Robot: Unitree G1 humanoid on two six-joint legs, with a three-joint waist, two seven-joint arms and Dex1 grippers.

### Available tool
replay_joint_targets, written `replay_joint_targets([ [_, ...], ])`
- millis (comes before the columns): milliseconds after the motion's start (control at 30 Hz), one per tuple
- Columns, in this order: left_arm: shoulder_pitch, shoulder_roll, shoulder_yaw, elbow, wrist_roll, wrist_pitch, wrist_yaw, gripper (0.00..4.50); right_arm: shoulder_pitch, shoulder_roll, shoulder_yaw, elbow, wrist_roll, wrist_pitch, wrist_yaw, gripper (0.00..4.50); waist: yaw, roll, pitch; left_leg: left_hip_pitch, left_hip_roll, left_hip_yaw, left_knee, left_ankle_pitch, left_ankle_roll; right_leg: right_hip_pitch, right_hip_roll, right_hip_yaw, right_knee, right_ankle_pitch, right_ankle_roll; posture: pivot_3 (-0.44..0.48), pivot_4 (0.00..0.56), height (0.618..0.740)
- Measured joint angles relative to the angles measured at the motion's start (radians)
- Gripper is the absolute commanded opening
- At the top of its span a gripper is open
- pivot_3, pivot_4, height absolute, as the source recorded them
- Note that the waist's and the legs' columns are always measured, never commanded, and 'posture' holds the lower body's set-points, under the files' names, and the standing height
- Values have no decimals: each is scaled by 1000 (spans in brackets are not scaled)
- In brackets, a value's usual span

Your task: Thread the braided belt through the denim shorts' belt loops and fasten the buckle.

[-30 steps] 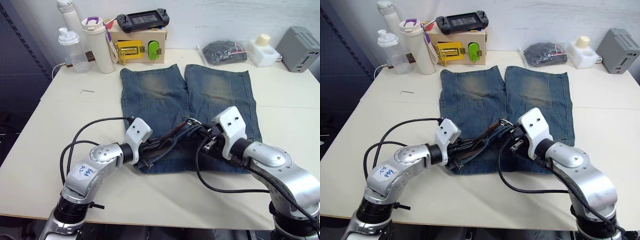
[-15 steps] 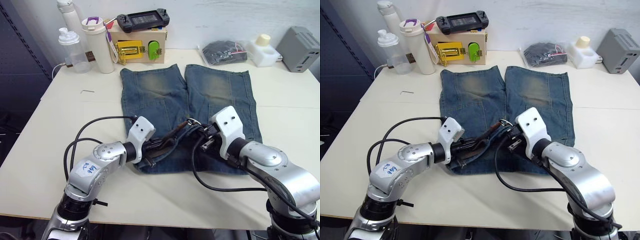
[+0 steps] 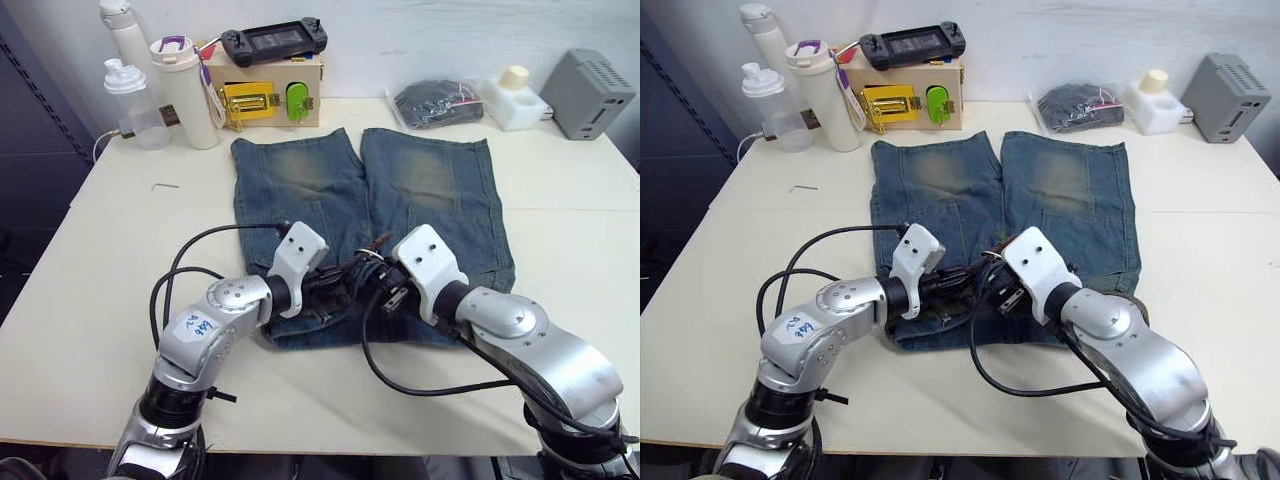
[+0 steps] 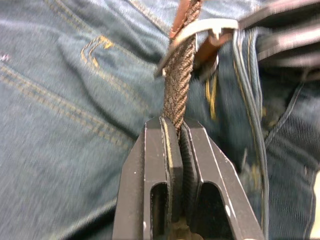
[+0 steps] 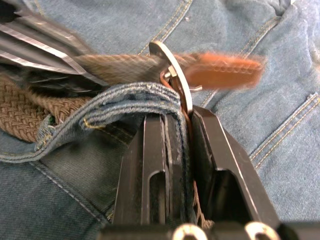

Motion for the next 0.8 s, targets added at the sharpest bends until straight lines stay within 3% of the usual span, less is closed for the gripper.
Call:
replay_joint_targets([
  [300, -13, -15, -48, 71, 41, -103, -33, 0, -23, -128, 93, 0, -28, -59, 66, 98, 1, 0, 0, 6, 0, 1, -4, 0, 0, 6, 0, 0, -4, 0, 0, 0, 150, 645],
  [400, -13, -15, -50, 77, 47, -118, -41, 0, -18, -143, 72, 5, -28, -81, 94, 1236, 1, 0, 0, 6, 0, 1, -4, 0, 0, 7, 0, 0, -5, 0, 0, 0, 150, 645],
  [433, -13, -15, -50, 78, 48, -122, -44, 0, -16, -143, 63, 7, -26, -85, 103, 1352, 2, 0, 0, 6, 0, 1, -4, 0, 0, 7, 0, 0, -6, 0, 0, 0, 150, 645],
  [467, -13, -17, -52, 79, 51, -128, -45, 0, -12, -146, 45, 9, -12, -89, 124, 1892, 2, 0, 0, 6, 0, 1, -4, 0, 0, 7, 0, 0, -6, 0, 0, 0, 150, 645],
  [500, -13, -19, -53, 80, 51, -132, -45, 0, -9, -150, 35, 9, -4, -92, 137, 1976, 3, 0, 0, 6, 0, 1, -4, 0, 0, 7, 0, 0, -6, 0, 0, 0, 150, 645],
  [567, -13, -29, -56, 82, 54, -146, -47, 0, 0, -174, -20, 10, 50, -107, 206, 1976, 4, 0, 0, 6, 0, 1, -4, 0, 0, 7, 0, 0, -6, 0, 0, 0, 150, 645],
  [667, -13, -44, -65, 91, 69, -174, -47, 0, -36, -280, -281, 59, 233, -125, 448, 1976, 4, 0, 0, 7, 1, -1, -5, 0, 0, 12, 0, -7, -13, 0, 0, 0, 150, 645],
  [800, -13, -43, -74, 111, 87, -200, -50, 0, -70, -349, -339, 147, 258, -227, 544, 1976, 4, 0, 0, 6, 1, -1, -6, 0, 0, 12, -1, -8, -15, 0, 1, 0, 150, 645],
])
